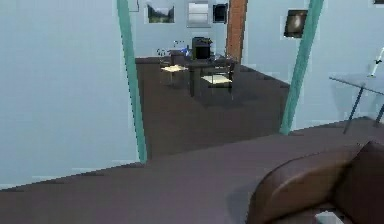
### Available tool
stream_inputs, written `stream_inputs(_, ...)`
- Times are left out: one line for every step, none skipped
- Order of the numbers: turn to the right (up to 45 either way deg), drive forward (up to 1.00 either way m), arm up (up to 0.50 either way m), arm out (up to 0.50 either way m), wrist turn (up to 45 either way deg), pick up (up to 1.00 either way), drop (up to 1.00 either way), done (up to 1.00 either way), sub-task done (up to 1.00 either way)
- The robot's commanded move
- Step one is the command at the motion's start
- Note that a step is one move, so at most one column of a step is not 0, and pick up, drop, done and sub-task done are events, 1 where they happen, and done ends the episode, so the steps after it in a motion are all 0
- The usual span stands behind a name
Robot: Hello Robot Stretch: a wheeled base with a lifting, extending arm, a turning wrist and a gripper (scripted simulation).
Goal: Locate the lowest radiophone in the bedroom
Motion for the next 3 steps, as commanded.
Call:
stream_inputs(-3.0,0.0,0.0,0.0,0.0,0.0,0.0,0.0,0.0)
stream_inputs(0.0,1.0,0.0,0.0,0.0,0.0,0.0,0.0,0.0)
stream_inputs(-24.0,0.0,0.0,0.0,0.0,0.0,0.0,0.0,0.0)
